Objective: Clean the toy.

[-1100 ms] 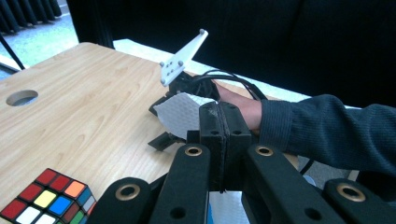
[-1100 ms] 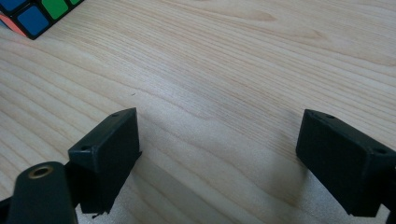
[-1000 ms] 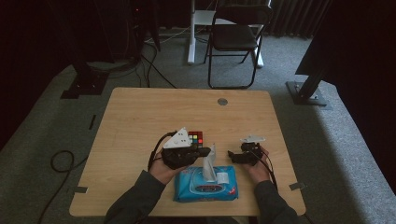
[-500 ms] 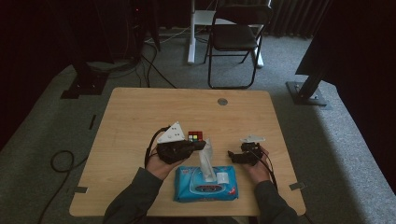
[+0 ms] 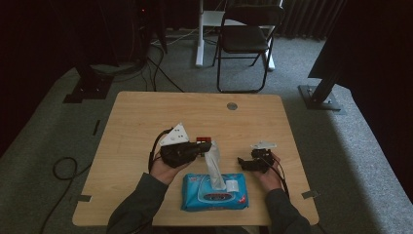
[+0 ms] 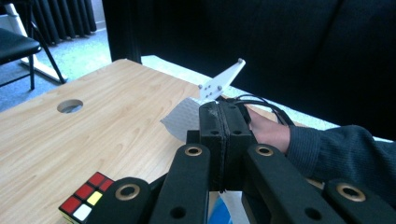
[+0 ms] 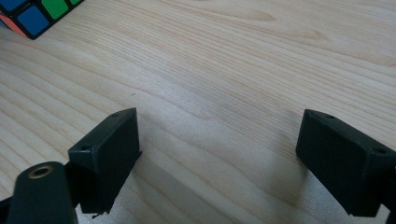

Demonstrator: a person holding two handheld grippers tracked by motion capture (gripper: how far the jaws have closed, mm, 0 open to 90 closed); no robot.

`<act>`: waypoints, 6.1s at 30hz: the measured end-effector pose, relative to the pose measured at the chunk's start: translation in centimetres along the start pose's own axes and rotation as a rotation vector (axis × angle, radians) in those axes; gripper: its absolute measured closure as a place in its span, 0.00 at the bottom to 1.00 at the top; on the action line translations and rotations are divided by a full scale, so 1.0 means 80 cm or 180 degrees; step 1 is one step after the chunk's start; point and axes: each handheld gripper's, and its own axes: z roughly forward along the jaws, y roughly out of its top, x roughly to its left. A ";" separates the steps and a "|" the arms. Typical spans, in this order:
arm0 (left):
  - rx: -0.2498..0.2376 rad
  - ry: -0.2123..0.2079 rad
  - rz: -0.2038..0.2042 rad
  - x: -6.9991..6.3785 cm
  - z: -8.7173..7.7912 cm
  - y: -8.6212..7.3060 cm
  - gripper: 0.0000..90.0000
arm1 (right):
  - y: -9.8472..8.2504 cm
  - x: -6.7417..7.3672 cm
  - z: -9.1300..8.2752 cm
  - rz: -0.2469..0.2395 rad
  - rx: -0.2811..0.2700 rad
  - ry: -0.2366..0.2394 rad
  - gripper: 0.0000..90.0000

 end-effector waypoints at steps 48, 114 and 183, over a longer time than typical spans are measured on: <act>-0.0286 0.0411 -0.0104 0.042 -0.050 0.018 1.00 | 0.000 0.000 0.000 0.0000 0.0005 0.0000 0.14; -0.0318 0.0565 -0.0475 0.101 -0.057 0.000 1.00 | 0.116 0.080 0.033 -0.0883 -0.0171 0.0939 0.14; 0.0662 0.0476 -0.0659 0.120 0.110 -0.100 0.61 | 0.106 0.076 0.065 -0.0624 -0.0081 0.1212 0.28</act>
